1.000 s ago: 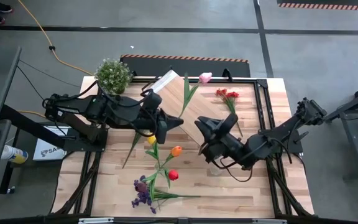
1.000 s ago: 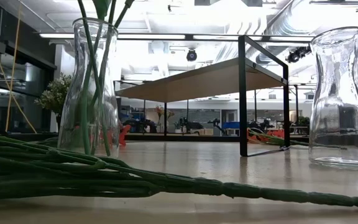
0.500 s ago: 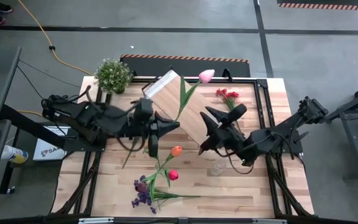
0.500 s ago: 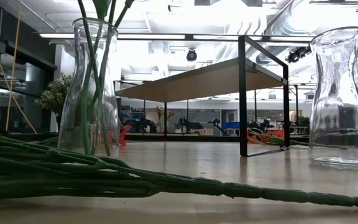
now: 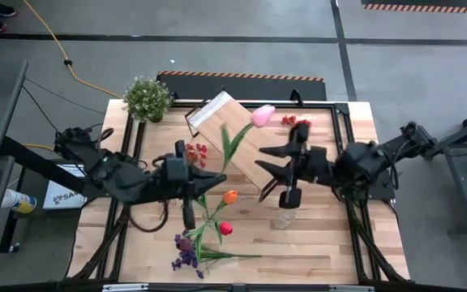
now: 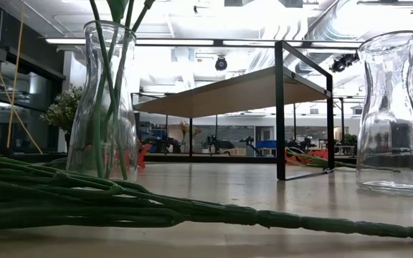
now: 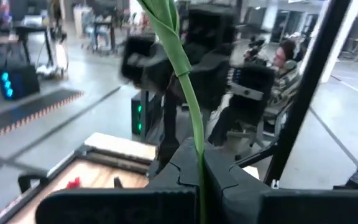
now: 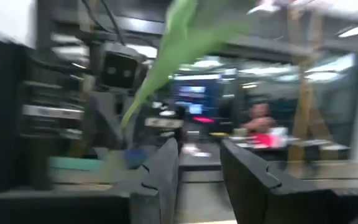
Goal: Pick and place flowers into a vace then onto a shelf
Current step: Put the pink tulip into the left transparent vase
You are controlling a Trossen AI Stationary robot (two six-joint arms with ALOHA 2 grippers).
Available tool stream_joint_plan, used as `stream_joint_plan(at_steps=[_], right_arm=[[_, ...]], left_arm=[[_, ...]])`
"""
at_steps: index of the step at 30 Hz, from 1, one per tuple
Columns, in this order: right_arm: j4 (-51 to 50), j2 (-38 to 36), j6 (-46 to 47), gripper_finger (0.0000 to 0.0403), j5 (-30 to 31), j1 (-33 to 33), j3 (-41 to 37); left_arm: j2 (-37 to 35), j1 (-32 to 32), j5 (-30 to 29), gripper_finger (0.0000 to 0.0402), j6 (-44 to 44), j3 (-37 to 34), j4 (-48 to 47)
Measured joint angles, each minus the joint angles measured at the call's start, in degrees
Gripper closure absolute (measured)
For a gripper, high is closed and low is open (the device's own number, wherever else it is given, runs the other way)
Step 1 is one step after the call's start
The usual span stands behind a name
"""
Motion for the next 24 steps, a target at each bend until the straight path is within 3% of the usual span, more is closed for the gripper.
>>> stream_joint_plan(at_steps=[5, 10, 24], right_arm=[[-0.76, -0.02, 12.65, 0.0290, -14.60, -4.36, 0.00], [-0.36, -0.06, 21.32, 0.0290, -25.06, -7.80, 0.00], [0.13, 2.40, 24.60, 0.0271, -30.45, -8.87, 0.00]], left_arm=[[1.01, -1.06, 0.03, 0.0374, 4.83, -0.10, 0.43], [1.87, -1.47, -0.57, 0.0374, 7.33, -0.02, 0.55], [1.77, -1.31, -0.72, 0.0374, 7.86, -0.05, 0.91]])
